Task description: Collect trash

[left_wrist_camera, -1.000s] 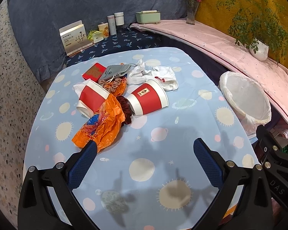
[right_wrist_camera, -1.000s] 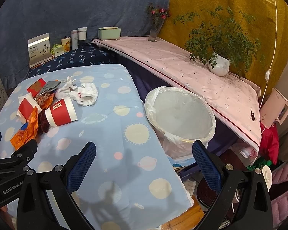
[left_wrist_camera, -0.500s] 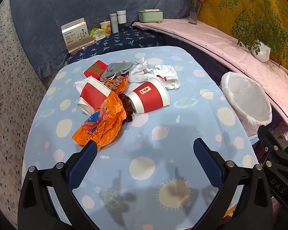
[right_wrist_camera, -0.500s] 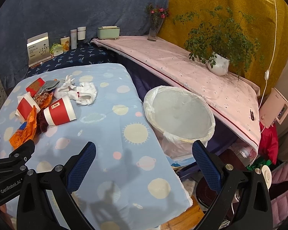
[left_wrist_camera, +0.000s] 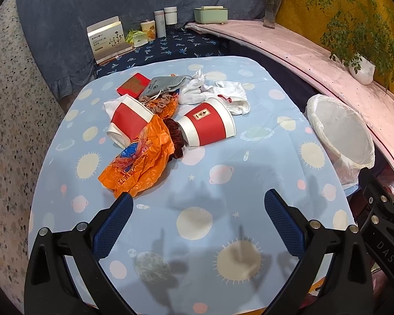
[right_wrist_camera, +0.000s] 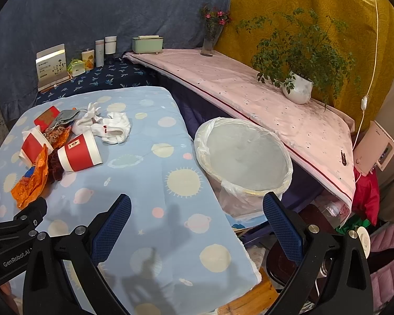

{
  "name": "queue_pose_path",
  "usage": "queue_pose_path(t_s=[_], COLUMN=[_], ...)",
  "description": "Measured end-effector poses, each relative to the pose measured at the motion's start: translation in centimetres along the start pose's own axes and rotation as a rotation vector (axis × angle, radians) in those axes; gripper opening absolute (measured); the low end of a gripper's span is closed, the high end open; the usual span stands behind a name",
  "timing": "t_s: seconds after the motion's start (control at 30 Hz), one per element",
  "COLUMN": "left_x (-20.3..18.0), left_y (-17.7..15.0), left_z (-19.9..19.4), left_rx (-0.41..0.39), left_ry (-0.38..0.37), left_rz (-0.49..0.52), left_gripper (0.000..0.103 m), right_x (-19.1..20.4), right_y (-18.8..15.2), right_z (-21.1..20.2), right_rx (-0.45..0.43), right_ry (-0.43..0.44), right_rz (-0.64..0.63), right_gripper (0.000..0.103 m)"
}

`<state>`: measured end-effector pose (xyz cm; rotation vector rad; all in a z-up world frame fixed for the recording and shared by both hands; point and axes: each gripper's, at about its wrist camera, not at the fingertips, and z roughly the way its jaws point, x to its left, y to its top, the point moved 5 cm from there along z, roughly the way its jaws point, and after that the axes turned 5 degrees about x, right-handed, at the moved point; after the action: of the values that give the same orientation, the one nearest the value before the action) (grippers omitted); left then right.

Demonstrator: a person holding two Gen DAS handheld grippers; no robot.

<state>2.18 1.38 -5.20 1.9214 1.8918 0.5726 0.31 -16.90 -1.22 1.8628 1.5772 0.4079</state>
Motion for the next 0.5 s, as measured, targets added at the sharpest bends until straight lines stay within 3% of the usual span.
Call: queue_pose_path(t_s=[0.5], left_x=[-0.11], left_y=[0.00], left_z=[0.05], left_rx=[0.006], left_ry=[-0.001], left_rz=[0.002], left_gripper=[0.095], right_x=[-0.68], right_y=[-0.17], right_z=[0.32], right_rx=[0.007], right_ry=[-0.004], right_rz=[0.001], right_gripper=[0.096])
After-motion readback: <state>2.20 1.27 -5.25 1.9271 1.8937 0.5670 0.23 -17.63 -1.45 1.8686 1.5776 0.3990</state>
